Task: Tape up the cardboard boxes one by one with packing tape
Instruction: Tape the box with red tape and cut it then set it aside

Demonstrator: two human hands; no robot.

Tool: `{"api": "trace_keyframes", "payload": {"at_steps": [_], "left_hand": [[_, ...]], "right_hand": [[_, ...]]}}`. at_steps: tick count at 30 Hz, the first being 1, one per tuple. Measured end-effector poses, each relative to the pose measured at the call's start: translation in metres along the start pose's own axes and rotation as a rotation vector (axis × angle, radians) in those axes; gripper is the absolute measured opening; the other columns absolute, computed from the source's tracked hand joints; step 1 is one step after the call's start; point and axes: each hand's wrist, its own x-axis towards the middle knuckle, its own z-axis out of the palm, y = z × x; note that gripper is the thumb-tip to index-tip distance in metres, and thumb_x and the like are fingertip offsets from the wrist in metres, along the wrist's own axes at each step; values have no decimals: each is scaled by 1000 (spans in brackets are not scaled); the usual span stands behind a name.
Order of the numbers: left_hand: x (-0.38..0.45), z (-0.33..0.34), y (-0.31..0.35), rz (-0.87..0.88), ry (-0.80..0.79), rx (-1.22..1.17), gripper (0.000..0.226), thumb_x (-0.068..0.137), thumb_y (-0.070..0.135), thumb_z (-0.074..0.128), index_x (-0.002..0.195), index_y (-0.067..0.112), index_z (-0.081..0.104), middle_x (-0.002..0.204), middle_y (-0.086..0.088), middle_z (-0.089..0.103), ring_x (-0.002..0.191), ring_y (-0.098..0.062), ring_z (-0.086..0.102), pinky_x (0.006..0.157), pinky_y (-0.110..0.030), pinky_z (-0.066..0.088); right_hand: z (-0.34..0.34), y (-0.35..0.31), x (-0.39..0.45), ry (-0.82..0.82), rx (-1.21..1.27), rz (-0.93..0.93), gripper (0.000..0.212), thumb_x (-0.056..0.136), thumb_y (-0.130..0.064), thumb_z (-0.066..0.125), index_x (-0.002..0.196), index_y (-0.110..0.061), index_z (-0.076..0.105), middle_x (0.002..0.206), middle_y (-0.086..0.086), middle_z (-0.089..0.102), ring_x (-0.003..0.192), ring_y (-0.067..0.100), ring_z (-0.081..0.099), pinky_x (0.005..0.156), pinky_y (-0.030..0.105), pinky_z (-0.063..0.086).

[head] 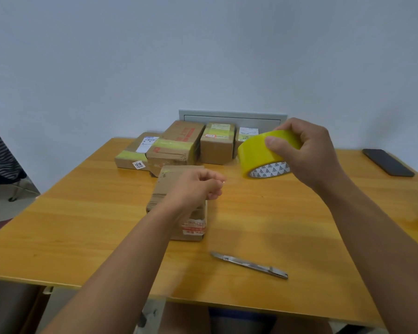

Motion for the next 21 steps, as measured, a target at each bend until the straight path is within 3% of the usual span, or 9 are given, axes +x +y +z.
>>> {"api": "trace_keyframes", "payload": {"at_steps": [3, 7, 11, 15, 18, 19, 21], "left_hand": [[3, -5, -4, -28, 19, -66, 11, 94, 9, 59, 96, 7, 69, 82, -4, 65, 74, -12, 62, 73, -25, 54], [7, -20, -5, -7, 34, -48, 10, 95, 19, 62, 90, 13, 68, 78, -2, 63, 71, -13, 60, 77, -31, 56], [11, -39, -3, 39, 138, 106, 12, 97, 24, 60, 87, 18, 66, 85, 0, 65, 81, -13, 62, 79, -31, 56], [17, -60, -2, 34, 200, 203, 20, 98, 21, 58, 81, 15, 64, 80, -3, 63, 77, -16, 58, 76, -33, 51], [27, -89, -4, 2, 288, 240, 21, 98, 15, 58, 82, 3, 65, 104, -14, 69, 107, -26, 62, 76, -36, 50], [29, -97, -5, -10, 283, 230, 19, 97, 15, 58, 84, 2, 65, 109, -15, 68, 107, -26, 62, 71, -34, 50], [33, -106, -9, -29, 257, 271, 16, 97, 16, 60, 86, 5, 66, 96, -11, 67, 84, -21, 59, 66, -30, 47]], "right_hand": [[2, 4, 1, -3, -27, 16, 32, 68, -63, 54, 81, -34, 56, 77, -12, 54, 70, 1, 51, 54, 9, 38], [14, 10, 5, -31, -78, 51, 28, 74, -57, 59, 86, -31, 59, 82, -11, 56, 75, 7, 54, 59, 25, 42], [36, 6, 14, -48, -85, 59, 32, 77, -51, 58, 90, -23, 60, 80, -10, 55, 72, 5, 51, 58, 25, 40], [57, 6, 27, -113, -133, 62, 27, 86, -40, 68, 83, -15, 60, 71, -1, 54, 63, 7, 46, 57, 28, 37], [67, 12, 37, -217, -336, 57, 26, 88, -37, 68, 82, -15, 56, 68, -6, 48, 65, 12, 43, 56, 30, 31], [70, 15, 39, -248, -375, 72, 26, 88, -38, 66, 83, -15, 56, 69, -6, 47, 66, 12, 43, 56, 29, 31], [77, 22, 43, -306, -396, 110, 25, 88, -40, 65, 87, -16, 58, 73, -6, 50, 69, 12, 45, 55, 27, 32]]}}
